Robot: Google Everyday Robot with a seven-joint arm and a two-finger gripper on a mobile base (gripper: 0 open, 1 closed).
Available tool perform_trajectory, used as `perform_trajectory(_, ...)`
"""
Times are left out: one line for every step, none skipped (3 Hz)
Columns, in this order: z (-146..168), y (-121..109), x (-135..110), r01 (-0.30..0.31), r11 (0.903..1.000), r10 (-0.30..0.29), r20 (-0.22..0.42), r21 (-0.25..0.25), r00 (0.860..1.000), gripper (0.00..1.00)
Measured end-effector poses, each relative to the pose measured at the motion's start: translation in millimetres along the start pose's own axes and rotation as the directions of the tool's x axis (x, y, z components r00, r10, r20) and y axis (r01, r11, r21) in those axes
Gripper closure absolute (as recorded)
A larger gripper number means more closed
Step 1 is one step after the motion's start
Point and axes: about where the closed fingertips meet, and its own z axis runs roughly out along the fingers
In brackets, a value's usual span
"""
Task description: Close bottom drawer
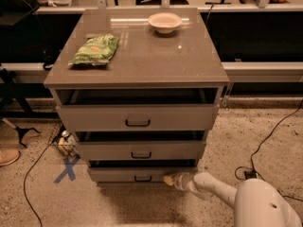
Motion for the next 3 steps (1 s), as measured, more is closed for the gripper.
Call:
perform_trajectory(-13, -18, -10, -0.012, 0.9987, 0.011, 0.037, 0.05, 0.999, 1.0)
perform_trajectory(-33, -22, 6, -0.054, 0.9948, 0.05, 0.05, 0.086, 0.998, 1.0)
perform_trajectory(-78, -30, 36, -0.133, 0.9768, 0.121, 0.08, 0.167, 0.989, 1.0)
